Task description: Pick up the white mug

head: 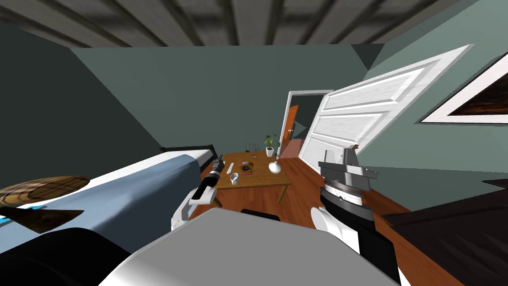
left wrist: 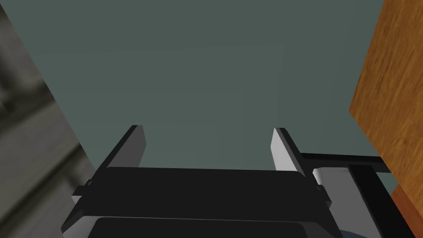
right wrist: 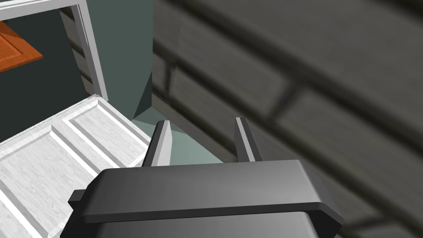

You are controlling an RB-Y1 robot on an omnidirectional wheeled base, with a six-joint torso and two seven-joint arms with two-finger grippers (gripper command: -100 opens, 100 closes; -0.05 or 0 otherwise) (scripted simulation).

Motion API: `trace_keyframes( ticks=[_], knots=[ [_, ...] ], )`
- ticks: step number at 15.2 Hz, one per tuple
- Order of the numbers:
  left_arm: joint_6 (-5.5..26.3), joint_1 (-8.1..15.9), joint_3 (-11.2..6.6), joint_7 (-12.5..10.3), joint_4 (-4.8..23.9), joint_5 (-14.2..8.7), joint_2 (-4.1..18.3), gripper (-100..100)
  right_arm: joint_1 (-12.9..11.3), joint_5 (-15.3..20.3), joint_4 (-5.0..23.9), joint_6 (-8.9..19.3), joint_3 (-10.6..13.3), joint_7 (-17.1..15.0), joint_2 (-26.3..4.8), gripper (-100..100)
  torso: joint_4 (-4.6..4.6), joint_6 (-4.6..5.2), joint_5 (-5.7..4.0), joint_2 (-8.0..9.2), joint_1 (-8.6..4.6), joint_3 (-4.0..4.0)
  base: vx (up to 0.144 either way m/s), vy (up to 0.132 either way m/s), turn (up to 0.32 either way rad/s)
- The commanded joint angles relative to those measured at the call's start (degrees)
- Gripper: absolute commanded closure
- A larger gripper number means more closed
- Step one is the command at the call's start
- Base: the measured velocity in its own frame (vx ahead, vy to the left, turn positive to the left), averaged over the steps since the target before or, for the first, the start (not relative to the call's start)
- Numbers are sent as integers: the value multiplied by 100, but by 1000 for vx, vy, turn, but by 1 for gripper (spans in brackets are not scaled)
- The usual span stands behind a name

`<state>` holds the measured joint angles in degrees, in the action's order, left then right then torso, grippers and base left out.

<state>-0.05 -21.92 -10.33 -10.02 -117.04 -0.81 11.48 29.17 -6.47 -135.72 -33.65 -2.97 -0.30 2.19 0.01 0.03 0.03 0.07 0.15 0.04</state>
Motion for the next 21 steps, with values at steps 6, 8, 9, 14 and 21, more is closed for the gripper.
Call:
trace_keyframes(
  ticks=[6, 8, 9, 14, 21],
  knots=[
    [933, 206, -263, -368, 397, -150, 135, -100, 0, 0, 0, 0, 0, 0, 0, 0, 0, 2, 0, -1, 0, -1, -25, 18, -180],
    [1188, 305, -377, -523, 575, -212, 182, -100, 1, 0, 0, 0, 0, 0, 0, 0, 0, -3, 1, -1, 1, -1, -22, 20, -183],
    [1263, 305, -377, -523, 575, -212, 182, -100, 0, 0, 0, 0, 0, 0, 0, 0, 0, 2, 1, -2, 1, -1, -27, 22, -279],
    [1791, 406, -493, -679, 757, -274, 225, -100, 0, 0, 0, 0, 0, 0, 0, 0, -1, 1, 0, -5, -1, -3, -16, 15, -136],
    [2503, 610, -731, -998, 1126, -400, 305, -100, 0, 0, 0, 0, 0, 0, 0, 0, -1, 0, 0, -6, -1, -3, -18, 17, -151]
  ],
)
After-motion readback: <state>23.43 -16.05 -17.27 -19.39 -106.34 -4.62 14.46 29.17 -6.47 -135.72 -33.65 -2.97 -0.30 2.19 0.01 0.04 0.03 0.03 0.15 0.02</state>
